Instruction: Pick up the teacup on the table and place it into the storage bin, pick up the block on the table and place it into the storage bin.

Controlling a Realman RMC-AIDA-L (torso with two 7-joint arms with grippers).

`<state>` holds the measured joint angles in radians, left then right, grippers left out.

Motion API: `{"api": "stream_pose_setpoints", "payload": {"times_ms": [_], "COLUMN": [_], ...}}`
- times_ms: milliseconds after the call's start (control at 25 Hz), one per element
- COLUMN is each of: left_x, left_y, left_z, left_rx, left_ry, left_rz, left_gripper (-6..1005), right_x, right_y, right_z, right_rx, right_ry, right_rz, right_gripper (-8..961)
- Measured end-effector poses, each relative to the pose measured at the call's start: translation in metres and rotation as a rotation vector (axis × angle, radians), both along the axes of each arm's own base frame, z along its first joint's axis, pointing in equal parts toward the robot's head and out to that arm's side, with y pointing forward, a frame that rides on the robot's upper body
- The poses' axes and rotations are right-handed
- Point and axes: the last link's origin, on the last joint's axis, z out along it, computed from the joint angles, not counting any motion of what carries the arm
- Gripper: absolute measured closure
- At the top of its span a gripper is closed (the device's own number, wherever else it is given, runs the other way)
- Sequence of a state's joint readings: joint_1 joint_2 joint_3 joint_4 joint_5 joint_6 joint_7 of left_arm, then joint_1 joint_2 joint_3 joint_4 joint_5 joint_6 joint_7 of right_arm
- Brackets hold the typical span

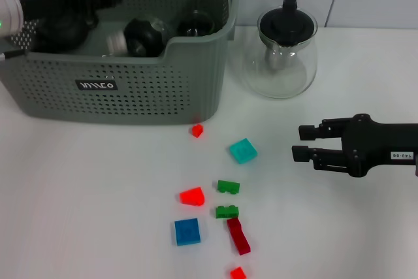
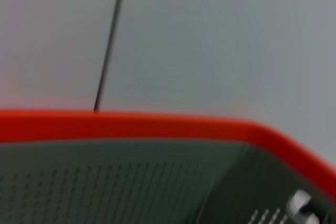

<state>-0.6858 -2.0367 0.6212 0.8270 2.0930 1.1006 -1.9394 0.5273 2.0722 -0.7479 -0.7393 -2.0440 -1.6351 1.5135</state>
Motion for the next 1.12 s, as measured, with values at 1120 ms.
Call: {"api": "stream_pose_setpoints", "payload": {"times_ms": [1120], "left_x": [-0.076], "left_y": [-0.222], "left_z": [-0.134], "left_rx": [-0.166], "left_ry": [0.021], "left_rz": [-0.584], "left_gripper": [188], "right_x": [-0.002], "right_y": [0.001], "right_z": [-0.001], "right_rx": [-0.002], "right_ry": [0.005], "right_rz": [-0.006], "right_gripper": [433]}}
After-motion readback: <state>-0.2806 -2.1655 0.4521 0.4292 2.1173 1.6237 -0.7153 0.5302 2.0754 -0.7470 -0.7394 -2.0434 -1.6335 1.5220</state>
